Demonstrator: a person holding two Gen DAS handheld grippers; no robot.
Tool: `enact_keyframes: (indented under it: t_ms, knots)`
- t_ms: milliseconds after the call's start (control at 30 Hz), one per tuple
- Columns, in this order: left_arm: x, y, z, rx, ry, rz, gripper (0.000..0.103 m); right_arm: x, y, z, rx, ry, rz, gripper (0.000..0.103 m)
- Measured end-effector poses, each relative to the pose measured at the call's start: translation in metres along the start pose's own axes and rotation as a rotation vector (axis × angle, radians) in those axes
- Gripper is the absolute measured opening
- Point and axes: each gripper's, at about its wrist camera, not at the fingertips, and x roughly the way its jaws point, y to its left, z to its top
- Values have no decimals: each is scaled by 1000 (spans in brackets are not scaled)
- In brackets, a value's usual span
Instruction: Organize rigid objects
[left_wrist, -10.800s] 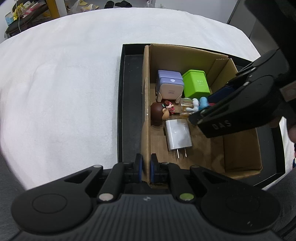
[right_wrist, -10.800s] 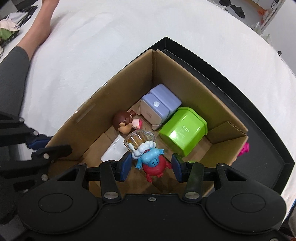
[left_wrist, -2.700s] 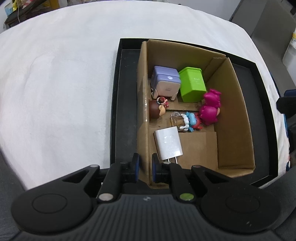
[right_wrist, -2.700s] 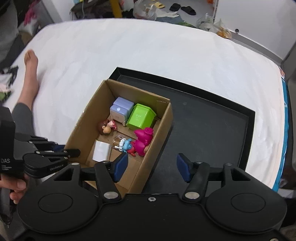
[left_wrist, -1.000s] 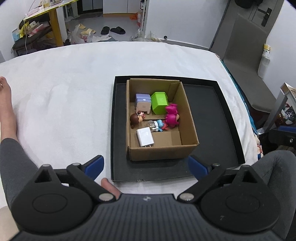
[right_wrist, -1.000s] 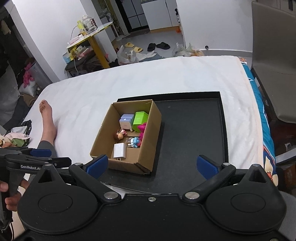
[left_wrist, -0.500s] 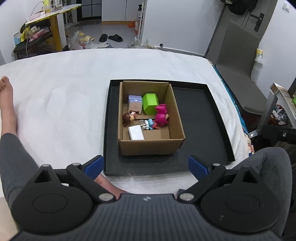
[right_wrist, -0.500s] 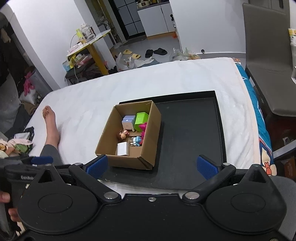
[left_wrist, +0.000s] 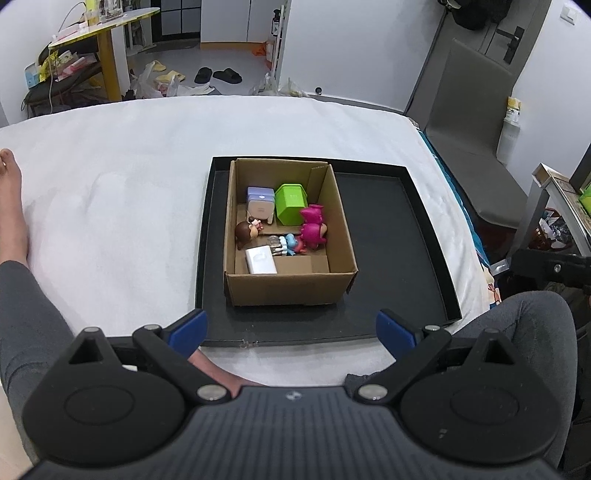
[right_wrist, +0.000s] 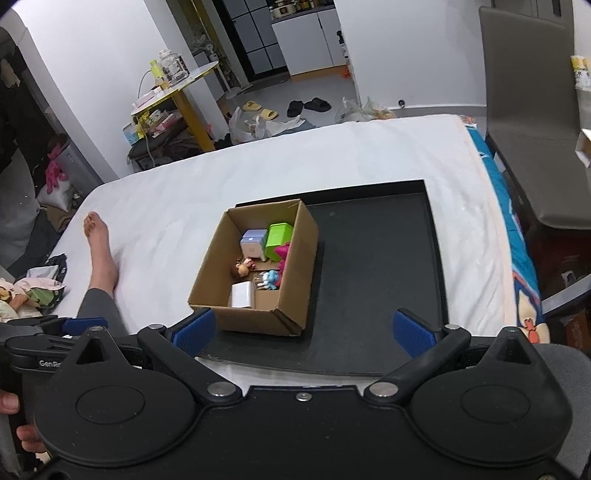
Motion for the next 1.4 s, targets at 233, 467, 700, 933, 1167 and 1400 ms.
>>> enact_keyframes:
  t_ms: [233,467,700,933,1167,1400]
  knots:
    - [1,3,-3,-19,1,3,97,-1,-4,-1,14,0,1,103]
    - [-1,6,-4,-24,-3,11,97,-2,-3,-2,9,-2,-2,103]
    - [-1,6,-6,-26,-6,14,97,-2,-3,-2,8,-2,-1,103]
    - [-2,8,-7,-17,-9,11,97,-2,-2,-2,6,1,0,103]
    - [-3,9,-7,-16,-11,17,97,0,0,-3,-1,5,4,103]
    - [-4,8,-7,3,-14,12,97,0,2,-5,-7,9,4,103]
